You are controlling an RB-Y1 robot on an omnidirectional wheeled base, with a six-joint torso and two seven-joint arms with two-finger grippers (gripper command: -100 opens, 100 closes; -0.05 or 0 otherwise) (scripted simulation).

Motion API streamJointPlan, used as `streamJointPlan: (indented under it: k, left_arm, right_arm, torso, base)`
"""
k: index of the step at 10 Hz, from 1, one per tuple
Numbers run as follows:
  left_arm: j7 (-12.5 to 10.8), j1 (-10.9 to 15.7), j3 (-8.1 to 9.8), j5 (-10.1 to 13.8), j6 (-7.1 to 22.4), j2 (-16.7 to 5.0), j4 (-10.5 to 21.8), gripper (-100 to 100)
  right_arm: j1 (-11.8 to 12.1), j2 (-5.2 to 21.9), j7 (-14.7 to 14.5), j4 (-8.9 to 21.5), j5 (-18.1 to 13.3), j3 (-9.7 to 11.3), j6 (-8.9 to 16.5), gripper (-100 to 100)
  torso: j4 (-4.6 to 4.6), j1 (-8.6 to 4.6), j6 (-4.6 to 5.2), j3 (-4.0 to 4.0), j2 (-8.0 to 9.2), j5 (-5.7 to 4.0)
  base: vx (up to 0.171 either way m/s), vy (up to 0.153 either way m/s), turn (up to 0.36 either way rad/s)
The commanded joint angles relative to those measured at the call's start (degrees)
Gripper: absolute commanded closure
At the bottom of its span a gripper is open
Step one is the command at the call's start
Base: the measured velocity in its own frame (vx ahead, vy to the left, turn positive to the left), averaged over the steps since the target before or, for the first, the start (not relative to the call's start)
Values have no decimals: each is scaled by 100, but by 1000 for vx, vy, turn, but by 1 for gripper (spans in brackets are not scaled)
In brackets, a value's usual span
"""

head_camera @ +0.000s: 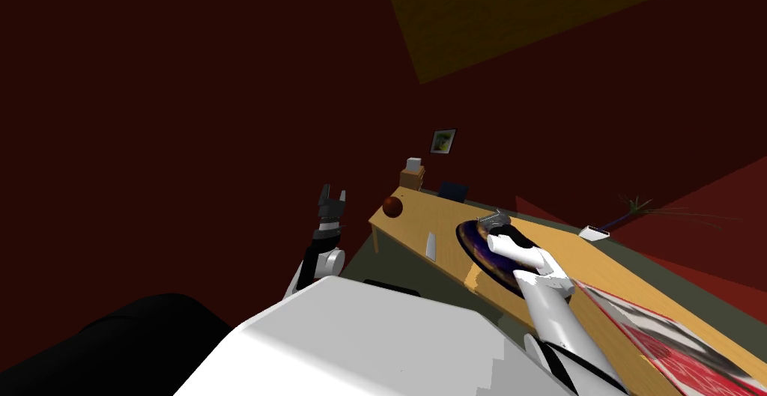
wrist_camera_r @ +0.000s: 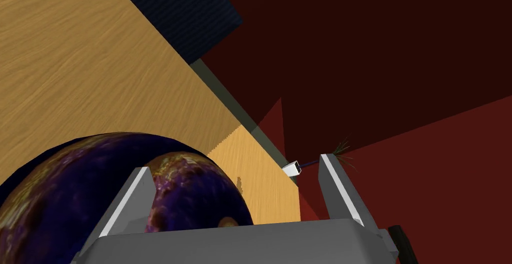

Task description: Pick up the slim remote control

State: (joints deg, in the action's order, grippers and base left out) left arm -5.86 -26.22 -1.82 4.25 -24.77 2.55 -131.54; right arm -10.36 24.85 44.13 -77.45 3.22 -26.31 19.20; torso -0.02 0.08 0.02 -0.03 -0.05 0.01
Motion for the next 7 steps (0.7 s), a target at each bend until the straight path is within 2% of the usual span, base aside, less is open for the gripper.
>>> streamJointPlan:
  k: [1, 2, 3, 4, 6, 7]
  left_arm:
    - [0, 0, 0, 0, 0, 0, 0, 0]
    - [0, 0, 0, 0, 0, 0, 0, 0]
    - [0, 0, 0, 0, 0, 0, 0, 0]
    - [0, 0, 0, 0, 0, 0, 0, 0]
    - [0, 0, 0, 0, 0, 0, 0, 0]
    - [0, 0, 0, 0, 0, 0, 0, 0]
  right_arm:
    - [-62, 22, 58, 220, -4, -19, 54, -100]
    - [-252, 110, 329, 432, 10, -153, 322, -100]
    - [-252, 110, 354, 609, 10, -153, 360, -100]
    - [-431, 192, 579, 784, 28, -282, 575, -100]
    - [-431, 192, 644, 995, 28, -282, 660, -100]
    - [-596, 267, 918, 1222, 51, -403, 953, -100]
  torso:
    - [0, 0, 0, 0, 0, 0]
    - [1, -2, 0, 1, 2, 0]
    - [1, 3, -3, 0, 0, 2]
    - [0, 1, 1, 0, 1, 1]
    - [0, 2, 1, -1, -2, 1]
    - [0, -3, 2, 0, 1, 0]
  base:
    - [5, 14, -3]
    - [7, 32, 106]
    - [10, 26, 50]
    - [16, 33, 102]
    - [13, 18, 10]
    - [13, 26, 90]
